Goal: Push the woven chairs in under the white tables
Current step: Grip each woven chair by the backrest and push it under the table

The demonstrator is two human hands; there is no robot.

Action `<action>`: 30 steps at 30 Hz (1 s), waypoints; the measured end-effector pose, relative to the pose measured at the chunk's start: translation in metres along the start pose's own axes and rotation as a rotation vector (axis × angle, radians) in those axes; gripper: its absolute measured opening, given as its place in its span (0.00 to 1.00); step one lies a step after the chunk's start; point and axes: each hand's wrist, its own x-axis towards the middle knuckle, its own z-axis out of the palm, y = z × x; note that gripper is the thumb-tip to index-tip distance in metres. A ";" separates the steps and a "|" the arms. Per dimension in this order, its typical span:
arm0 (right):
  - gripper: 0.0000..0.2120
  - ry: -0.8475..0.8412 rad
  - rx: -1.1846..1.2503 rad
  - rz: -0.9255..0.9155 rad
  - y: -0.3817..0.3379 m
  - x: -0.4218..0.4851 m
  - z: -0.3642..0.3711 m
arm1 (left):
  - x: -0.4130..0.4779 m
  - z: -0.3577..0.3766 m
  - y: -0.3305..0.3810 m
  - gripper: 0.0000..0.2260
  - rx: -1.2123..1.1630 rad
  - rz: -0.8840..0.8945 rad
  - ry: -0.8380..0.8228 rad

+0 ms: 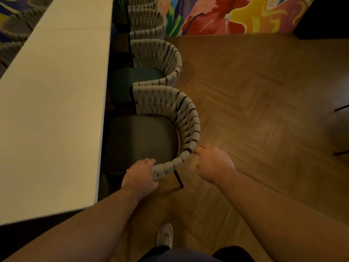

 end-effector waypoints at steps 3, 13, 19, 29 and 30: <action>0.23 -0.027 -0.013 -0.008 0.025 0.041 -0.010 | 0.039 0.003 0.014 0.36 -0.033 -0.033 -0.040; 0.21 -0.089 -0.139 -0.227 0.125 0.196 -0.050 | 0.146 0.025 0.086 0.37 -0.248 -0.267 -0.132; 0.23 -0.130 -0.243 -0.404 0.172 0.282 -0.094 | 0.178 0.035 0.142 0.37 -0.506 -0.535 -0.068; 0.25 -0.251 -0.284 -0.556 0.126 0.411 -0.087 | 0.208 0.057 0.130 0.38 -0.692 -0.825 -0.049; 0.27 -0.263 -0.278 -0.546 0.123 0.422 -0.086 | 0.211 0.057 0.125 0.38 -0.657 -0.846 -0.050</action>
